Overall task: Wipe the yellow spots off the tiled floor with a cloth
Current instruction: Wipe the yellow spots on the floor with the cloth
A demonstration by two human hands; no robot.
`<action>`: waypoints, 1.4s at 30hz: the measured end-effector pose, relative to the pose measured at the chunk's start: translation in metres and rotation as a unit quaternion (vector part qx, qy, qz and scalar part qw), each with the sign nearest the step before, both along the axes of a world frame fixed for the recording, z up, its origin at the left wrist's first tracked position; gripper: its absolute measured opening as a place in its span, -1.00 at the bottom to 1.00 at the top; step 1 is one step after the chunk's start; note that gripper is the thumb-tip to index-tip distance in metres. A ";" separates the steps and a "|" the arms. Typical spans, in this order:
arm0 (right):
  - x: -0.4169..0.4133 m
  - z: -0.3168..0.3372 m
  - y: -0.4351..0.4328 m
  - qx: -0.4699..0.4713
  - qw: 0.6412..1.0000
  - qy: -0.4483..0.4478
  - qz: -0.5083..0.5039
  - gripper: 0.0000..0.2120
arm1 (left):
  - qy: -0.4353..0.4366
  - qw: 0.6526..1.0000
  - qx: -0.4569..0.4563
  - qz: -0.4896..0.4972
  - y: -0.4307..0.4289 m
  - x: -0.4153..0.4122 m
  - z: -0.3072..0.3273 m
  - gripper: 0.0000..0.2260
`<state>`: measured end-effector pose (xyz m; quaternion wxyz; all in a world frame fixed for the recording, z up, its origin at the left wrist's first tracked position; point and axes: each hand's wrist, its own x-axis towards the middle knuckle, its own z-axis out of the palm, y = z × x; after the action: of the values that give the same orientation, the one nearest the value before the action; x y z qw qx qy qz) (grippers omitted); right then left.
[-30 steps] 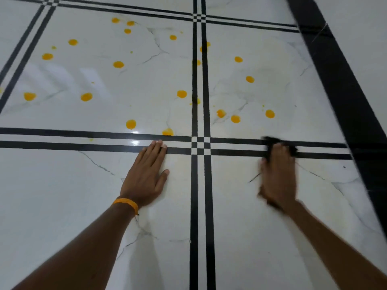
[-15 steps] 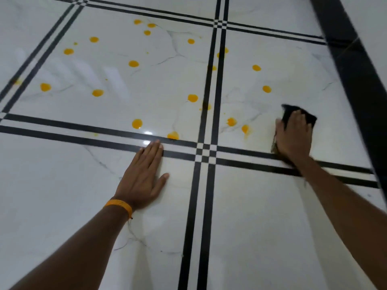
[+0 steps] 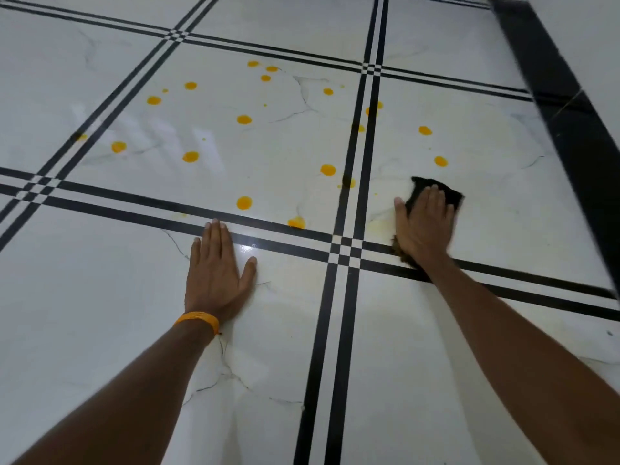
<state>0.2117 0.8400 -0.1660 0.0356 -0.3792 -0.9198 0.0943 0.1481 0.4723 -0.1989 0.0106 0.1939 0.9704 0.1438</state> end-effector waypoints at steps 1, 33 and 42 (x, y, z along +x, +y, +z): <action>-0.006 -0.003 -0.023 0.009 0.999 -0.005 0.032 -0.11 | 0.000 1.000 -0.009 -0.005 0.001 0.001 -0.003 -0.23; 0.001 -0.004 -0.134 -0.010 0.936 -0.013 0.353 -0.28 | -0.018 1.000 -0.016 -0.014 0.006 -0.001 0.002 -0.24; -0.053 -0.002 -0.163 0.003 0.947 -0.017 0.321 -0.20 | 0.020 0.999 -0.009 -0.043 -0.037 -0.022 0.005 -0.27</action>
<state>0.1584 0.6769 -0.1680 -0.0107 -0.0654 -0.9936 0.0916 0.1264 0.4349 -0.1941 -0.0007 0.2381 0.9624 0.1309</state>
